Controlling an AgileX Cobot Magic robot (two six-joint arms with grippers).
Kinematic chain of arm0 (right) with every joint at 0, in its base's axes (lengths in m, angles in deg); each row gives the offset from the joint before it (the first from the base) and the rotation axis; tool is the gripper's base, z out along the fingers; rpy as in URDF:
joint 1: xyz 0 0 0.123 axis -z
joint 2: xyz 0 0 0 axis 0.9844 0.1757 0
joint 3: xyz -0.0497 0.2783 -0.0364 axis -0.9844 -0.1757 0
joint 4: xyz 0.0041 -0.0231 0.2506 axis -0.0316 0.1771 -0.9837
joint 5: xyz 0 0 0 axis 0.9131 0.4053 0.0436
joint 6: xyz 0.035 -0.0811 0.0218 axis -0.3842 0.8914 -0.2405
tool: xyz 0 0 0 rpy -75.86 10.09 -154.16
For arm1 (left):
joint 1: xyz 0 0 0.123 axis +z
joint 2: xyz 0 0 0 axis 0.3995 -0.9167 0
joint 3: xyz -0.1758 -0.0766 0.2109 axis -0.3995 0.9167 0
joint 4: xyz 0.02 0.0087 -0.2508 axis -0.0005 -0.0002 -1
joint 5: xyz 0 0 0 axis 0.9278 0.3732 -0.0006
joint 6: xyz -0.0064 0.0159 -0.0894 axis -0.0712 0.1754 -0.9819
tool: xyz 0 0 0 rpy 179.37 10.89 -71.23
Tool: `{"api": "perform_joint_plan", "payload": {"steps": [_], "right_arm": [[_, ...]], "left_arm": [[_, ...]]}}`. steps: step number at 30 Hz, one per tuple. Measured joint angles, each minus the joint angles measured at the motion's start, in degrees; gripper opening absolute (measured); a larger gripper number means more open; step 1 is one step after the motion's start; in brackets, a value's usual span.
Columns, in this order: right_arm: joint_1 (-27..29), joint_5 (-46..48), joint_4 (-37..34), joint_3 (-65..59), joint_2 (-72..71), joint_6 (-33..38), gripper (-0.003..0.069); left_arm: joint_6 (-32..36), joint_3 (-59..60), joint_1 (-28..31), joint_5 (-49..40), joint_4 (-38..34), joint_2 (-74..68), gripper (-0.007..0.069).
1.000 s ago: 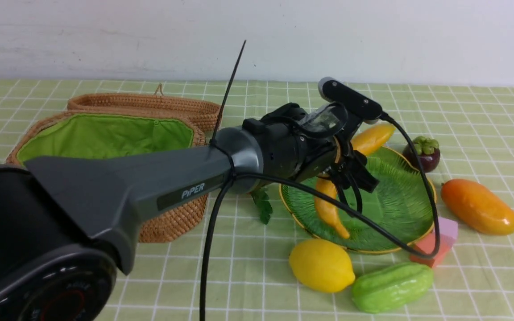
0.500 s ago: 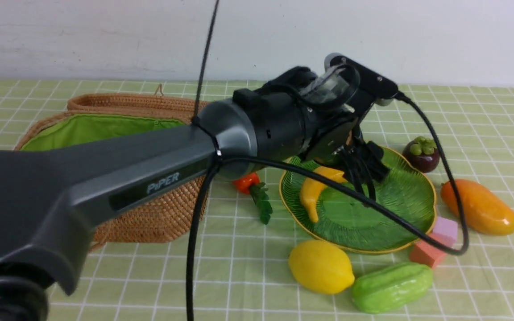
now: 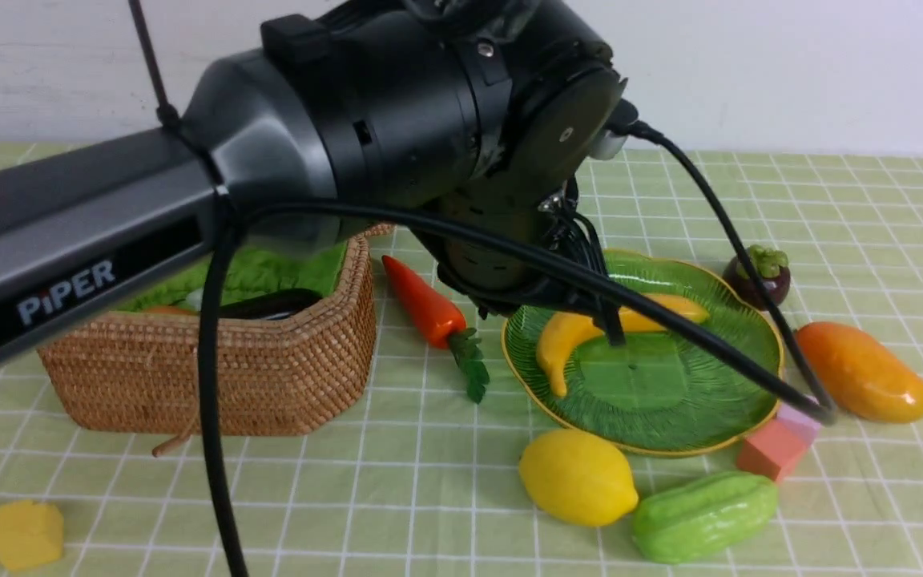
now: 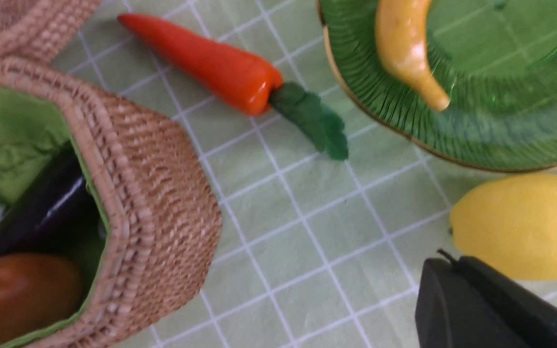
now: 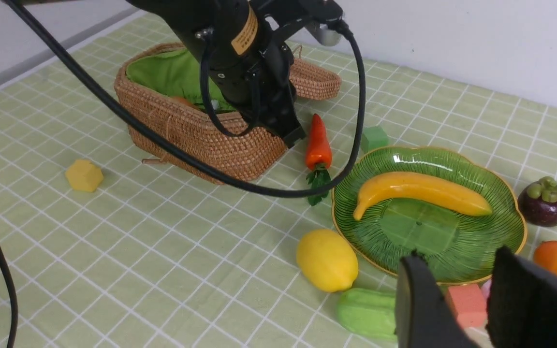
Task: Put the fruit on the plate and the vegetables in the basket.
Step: Use the left arm to grab a carrot and put it into the left basket
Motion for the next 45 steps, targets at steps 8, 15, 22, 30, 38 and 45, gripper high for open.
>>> {"api": "perform_joint_plan", "payload": {"steps": [8,15,22,30,38,45], "right_arm": [[0.0,0.1,-0.2,0.0,0.0,-4.4,0.0233],[0.0,0.4,-1.2,0.0,0.0,-5.5,0.0233],[0.0,0.3,-1.5,0.0,0.0,-4.3,0.0236],[0.0,1.3,-1.5,0.0,0.0,-4.3,0.0235],[0.0,2.7,-1.5,0.0,0.0,-4.3,0.0235],[0.0,1.5,-1.9,0.0,0.0,-4.3,0.0235]], "left_arm": [[3.1,0.0,6.4,0.4,-8.1,-1.1,-0.0013],[3.7,0.0,13.1,2.9,-16.4,-7.2,0.0066],[-6.5,-1.6,13.0,10.4,-12.9,-13.4,0.0326],[-9.9,-2.3,13.0,17.8,-8.3,-16.9,0.0509],[-16.9,-2.3,13.0,20.8,2.4,-18.0,0.0522],[-18.3,-2.4,13.0,22.3,5.1,-20.5,0.0522]]}}
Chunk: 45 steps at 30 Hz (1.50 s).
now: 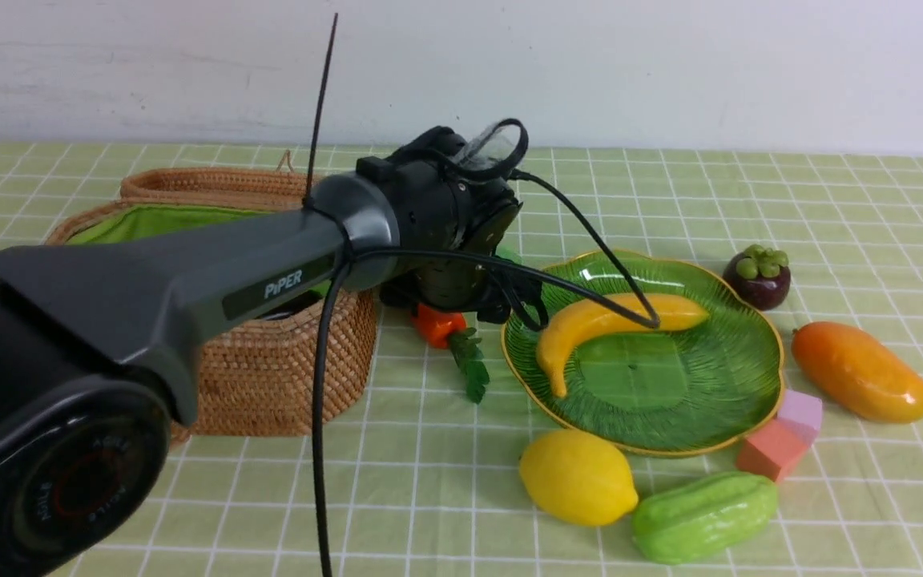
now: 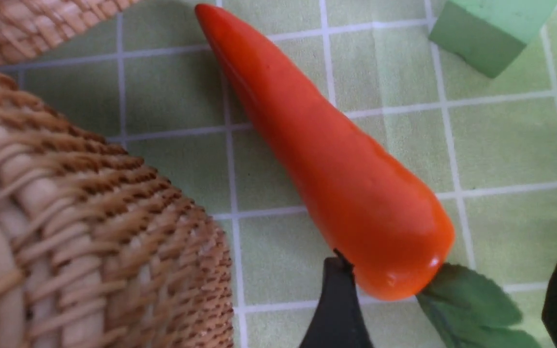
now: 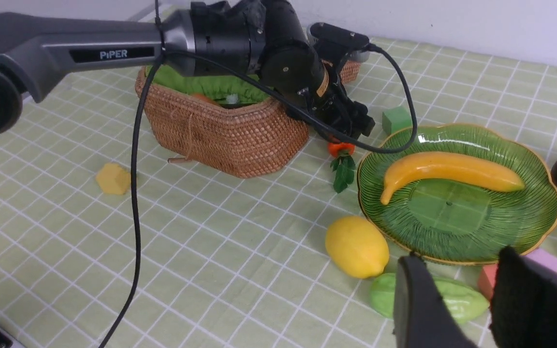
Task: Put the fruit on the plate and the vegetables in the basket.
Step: Use the left arm to grab a carrot and put it into the left basket
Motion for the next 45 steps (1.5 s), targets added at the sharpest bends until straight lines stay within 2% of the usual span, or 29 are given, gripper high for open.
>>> {"api": "perform_joint_plan", "payload": {"steps": [11,27,31,35,45], "right_arm": [[0.0,1.4,-1.0,0.0,0.0,1.3,0.0235],[0.0,2.6,-2.4,0.0,0.0,2.8,0.0235],[0.0,2.7,-2.5,0.0,0.0,3.0,0.0235],[0.0,2.7,-2.5,0.0,0.0,3.0,0.0235],[0.0,2.7,-2.5,0.0,0.0,3.0,0.0236]], "left_arm": [[-1.0,0.0,0.0,1.7,4.6,-2.0,0.0522],[-4.0,-0.1,0.0,3.6,5.2,-5.2,0.0520],[-4.0,-0.1,0.0,3.6,5.0,-5.2,0.0480],[-4.0,-0.1,0.0,3.6,4.8,-5.2,0.0380],[-4.0,-0.1,0.0,2.9,4.3,-4.8,0.0378]]}}
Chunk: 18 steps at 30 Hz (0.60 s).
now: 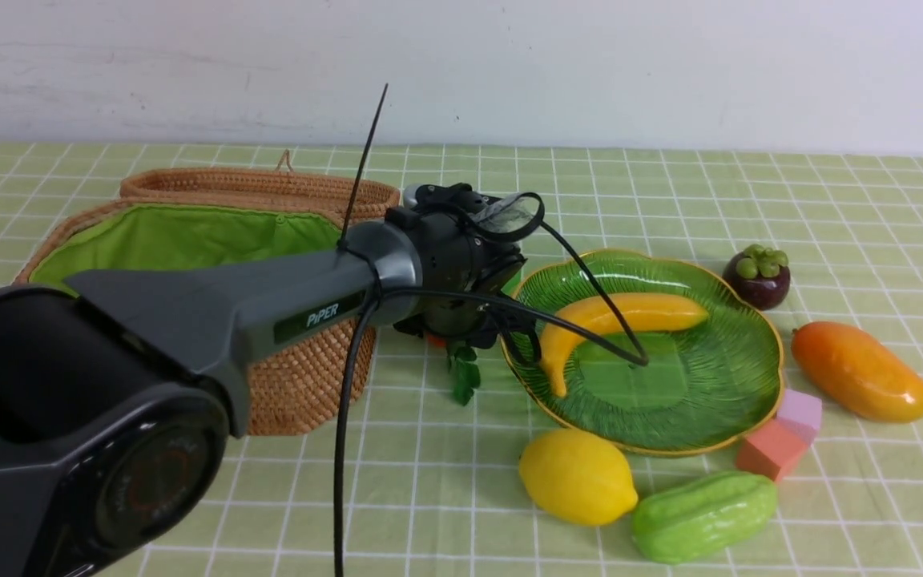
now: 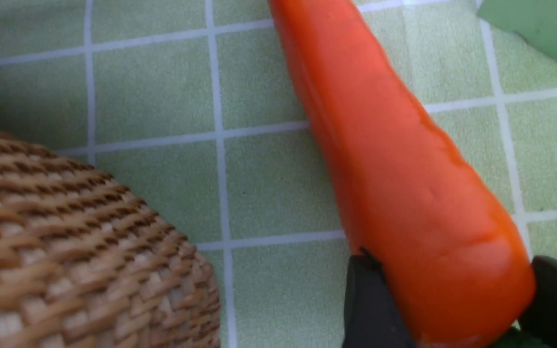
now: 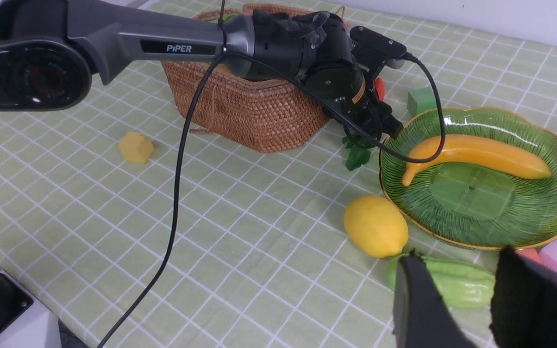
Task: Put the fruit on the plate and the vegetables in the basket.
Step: Use the left arm to grab a carrot and put it into the left basket
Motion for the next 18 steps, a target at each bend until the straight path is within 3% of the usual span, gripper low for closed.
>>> {"api": "perform_joint_plan", "payload": {"steps": [18], "right_arm": [[0.0,-3.1,1.5,0.0,0.0,0.4,0.0233]], "left_arm": [[3.1,0.0,-4.5,-1.4,-0.6,11.2,0.0378]]}}
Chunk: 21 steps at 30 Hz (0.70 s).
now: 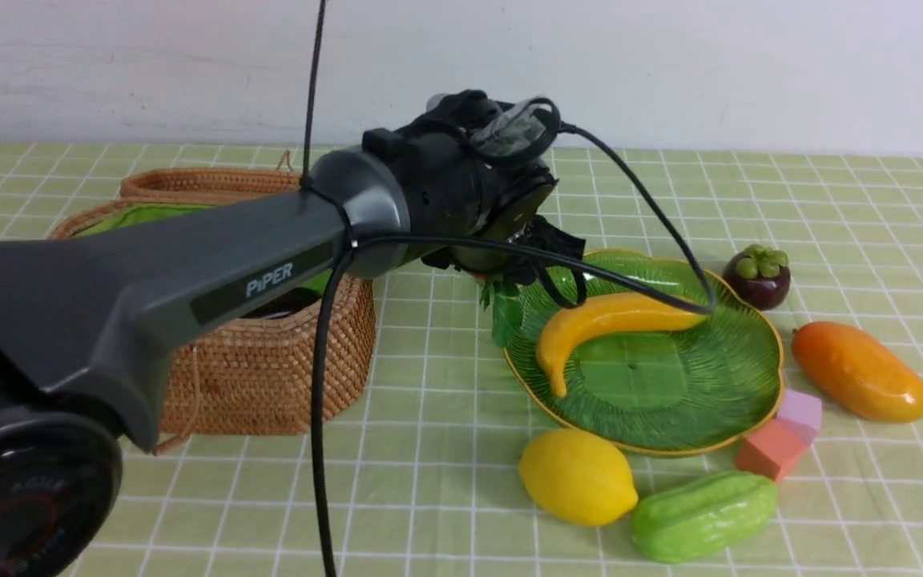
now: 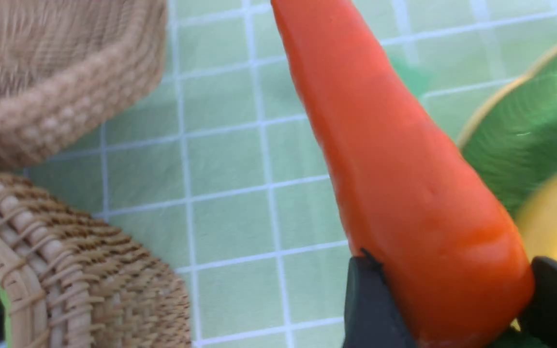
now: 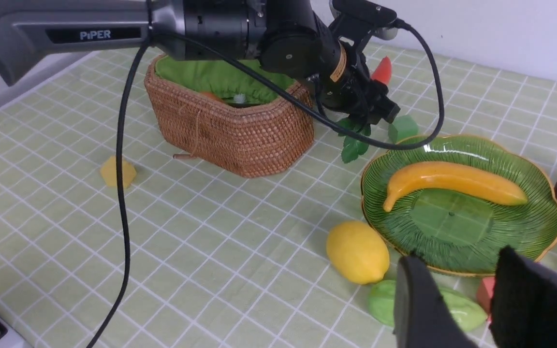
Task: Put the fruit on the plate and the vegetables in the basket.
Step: Use the left arm to grab a carrot and put it into the left basket
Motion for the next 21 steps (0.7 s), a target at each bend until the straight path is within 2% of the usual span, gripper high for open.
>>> {"api": "perform_joint_plan", "payload": {"steps": [6,11,15,21], "right_arm": [[0.0,-0.1,0.0,0.0,0.0,0.4,0.0233],[0.0,-4.4,0.5,0.0,0.1,0.6,0.0233],[0.0,-9.7,1.2,0.0,1.7,0.6,0.0233],[0.0,-11.0,0.9,0.0,5.4,0.8,0.0233]], "left_arm": [[3.8,0.0,-2.1,-2.0,-0.2,4.1,0.0378],[9.5,0.1,-2.9,-5.5,-0.9,11.1,0.0378],[15.5,0.1,-1.7,-10.7,-1.0,16.6,0.0378],[20.8,5.1,2.2,-16.9,-1.8,22.6,0.0378]]}}
